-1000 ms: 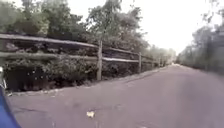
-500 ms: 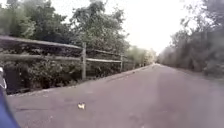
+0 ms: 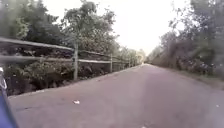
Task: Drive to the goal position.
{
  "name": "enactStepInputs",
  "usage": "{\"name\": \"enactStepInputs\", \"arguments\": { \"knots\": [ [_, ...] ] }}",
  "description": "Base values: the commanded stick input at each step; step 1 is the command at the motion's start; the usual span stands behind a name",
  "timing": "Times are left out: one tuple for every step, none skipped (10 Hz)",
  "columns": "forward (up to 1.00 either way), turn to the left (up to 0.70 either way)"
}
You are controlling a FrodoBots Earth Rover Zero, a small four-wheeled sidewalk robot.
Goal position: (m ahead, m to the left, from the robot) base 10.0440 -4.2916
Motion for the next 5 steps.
{"name": "enactStepInputs", "arguments": {
  "knots": [
    [0.07, 0.00],
    [0.10, 0.00],
    [0.64, 0.00],
    [0.69, -0.25],
    [0.70, -0.33]
  ]
}}
